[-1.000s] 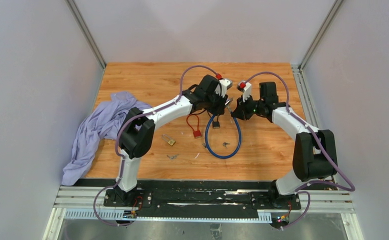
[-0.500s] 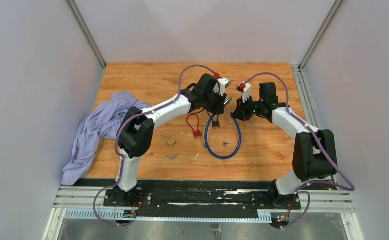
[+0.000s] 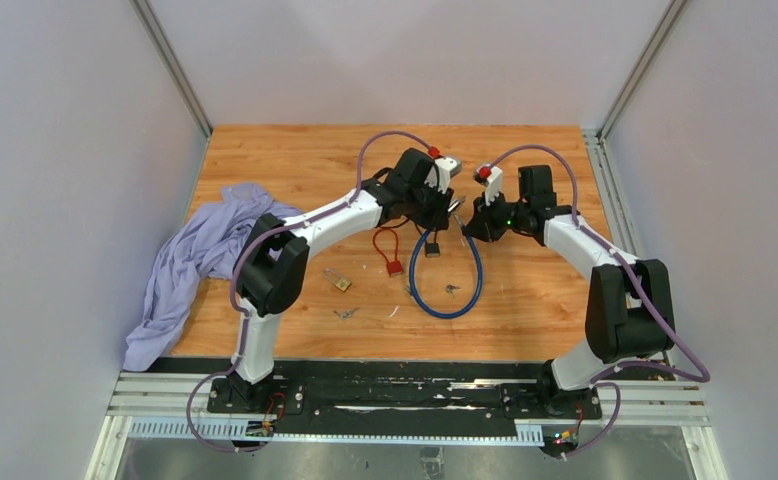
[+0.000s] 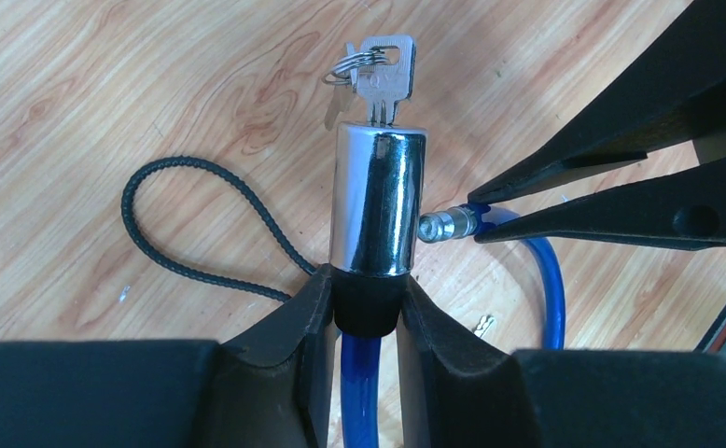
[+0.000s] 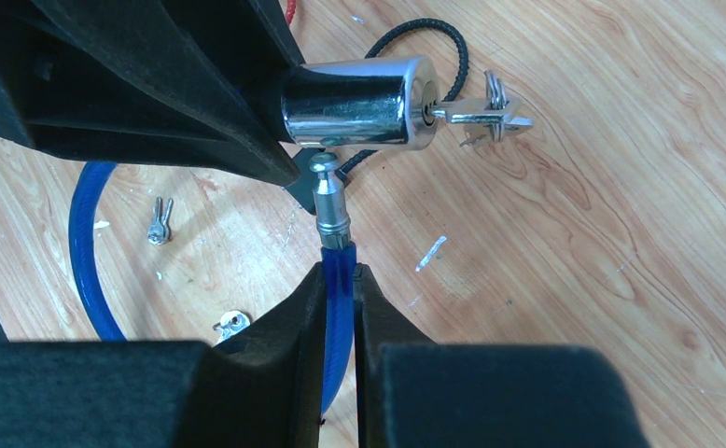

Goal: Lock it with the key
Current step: Lock the lock.

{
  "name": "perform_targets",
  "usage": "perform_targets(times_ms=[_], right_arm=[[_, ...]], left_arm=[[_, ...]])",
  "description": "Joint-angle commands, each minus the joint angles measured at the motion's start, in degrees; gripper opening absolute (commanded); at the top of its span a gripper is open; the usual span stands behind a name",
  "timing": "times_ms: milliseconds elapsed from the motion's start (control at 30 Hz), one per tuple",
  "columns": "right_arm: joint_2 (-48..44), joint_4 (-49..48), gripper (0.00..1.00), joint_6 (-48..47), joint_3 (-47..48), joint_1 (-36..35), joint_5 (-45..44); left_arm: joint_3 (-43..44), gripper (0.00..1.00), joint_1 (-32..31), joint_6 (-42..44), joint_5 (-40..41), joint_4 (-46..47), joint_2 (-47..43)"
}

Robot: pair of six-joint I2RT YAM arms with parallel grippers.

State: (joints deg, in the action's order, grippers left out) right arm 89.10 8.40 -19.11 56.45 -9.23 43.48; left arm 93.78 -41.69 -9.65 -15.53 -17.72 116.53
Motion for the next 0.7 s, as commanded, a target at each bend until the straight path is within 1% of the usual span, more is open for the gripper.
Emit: perform_targets(times_ms=[0, 367, 667], right_arm=[[-0.3, 0.8, 0.01, 0.4, 0.7, -1.1, 1.6], [-0.1, 1.0, 0.01, 0.5, 0.5, -0.9, 1.7], [-0.6, 1.3, 0.01, 0.3, 0.2, -0.8, 1.7]], left_arm=[[-1.1, 0.00, 0.1, 0.2, -1.6, 3.5, -2.9], [-2.1, 0.00, 0.0, 0.1, -1.8, 4.3, -3.9], [-0.7, 0.00, 0.0, 0.0, -2.2, 3.5, -4.1]])
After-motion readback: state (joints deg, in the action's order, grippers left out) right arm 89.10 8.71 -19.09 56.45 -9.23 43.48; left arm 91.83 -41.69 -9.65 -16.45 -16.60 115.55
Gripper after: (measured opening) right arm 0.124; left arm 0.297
